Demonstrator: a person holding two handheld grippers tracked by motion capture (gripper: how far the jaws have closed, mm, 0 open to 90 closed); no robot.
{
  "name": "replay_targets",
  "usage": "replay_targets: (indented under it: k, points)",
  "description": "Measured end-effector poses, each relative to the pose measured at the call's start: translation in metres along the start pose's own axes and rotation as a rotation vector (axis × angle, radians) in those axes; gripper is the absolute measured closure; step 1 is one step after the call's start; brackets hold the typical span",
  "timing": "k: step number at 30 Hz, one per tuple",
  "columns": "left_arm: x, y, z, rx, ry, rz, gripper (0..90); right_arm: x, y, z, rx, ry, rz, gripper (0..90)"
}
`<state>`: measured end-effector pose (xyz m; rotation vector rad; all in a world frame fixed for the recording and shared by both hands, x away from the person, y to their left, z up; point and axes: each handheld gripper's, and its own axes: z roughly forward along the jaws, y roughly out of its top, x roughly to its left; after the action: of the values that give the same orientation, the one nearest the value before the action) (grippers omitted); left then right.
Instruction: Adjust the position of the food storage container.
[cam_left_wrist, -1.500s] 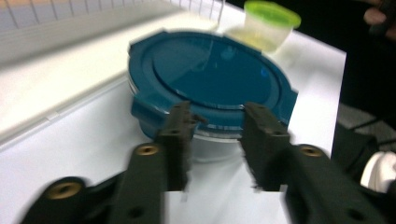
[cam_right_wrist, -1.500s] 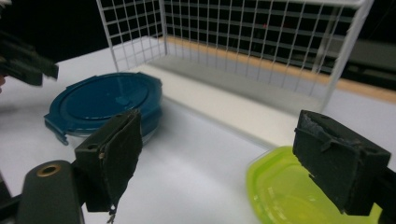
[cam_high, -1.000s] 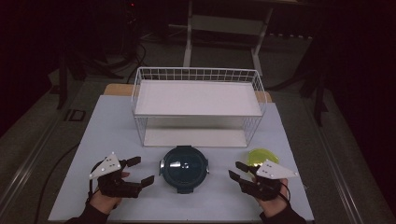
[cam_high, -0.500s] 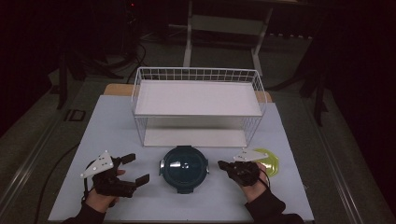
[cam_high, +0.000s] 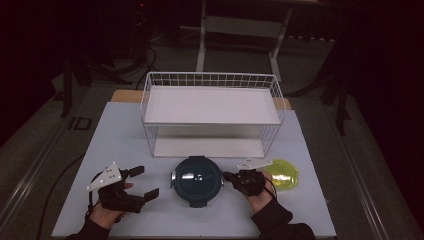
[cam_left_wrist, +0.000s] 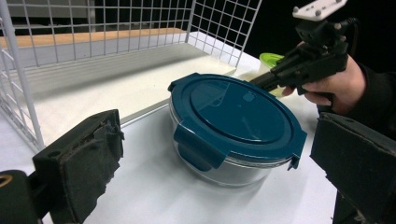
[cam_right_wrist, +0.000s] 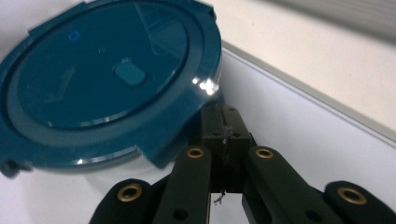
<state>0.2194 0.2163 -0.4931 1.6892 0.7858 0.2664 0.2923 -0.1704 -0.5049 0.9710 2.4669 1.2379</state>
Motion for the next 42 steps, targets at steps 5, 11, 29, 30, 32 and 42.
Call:
replay_targets:
  k: [5, 11, 29, 30, 32, 42]
  points:
    - [-0.001, -0.001, 0.002, 0.013, -0.009, 0.007, 1.9, 0.000, 0.005, 0.007, -0.007, 0.005, 0.013, 90.0]
    - [0.000, -0.001, 0.002, 0.015, -0.011, 0.009, 1.9, 0.006, 0.011, 0.017, -0.001, 0.026, 0.005, 90.0]
    - [0.003, -0.001, -0.003, 0.009, -0.004, 0.012, 1.9, 0.030, 0.029, 0.044, 0.002, 0.087, -0.009, 90.0]
    - [0.003, 0.000, -0.004, 0.008, -0.004, 0.010, 1.9, 0.031, 0.029, 0.045, 0.001, 0.088, -0.011, 90.0]
    - [0.003, 0.000, -0.004, 0.007, -0.002, 0.011, 1.9, 0.031, 0.029, 0.045, 0.001, 0.096, -0.002, 90.0]
    - [0.001, 0.000, -0.004, 0.016, 0.000, 0.007, 1.9, 0.034, 0.039, 0.037, -0.046, 0.105, -0.026, 89.9]
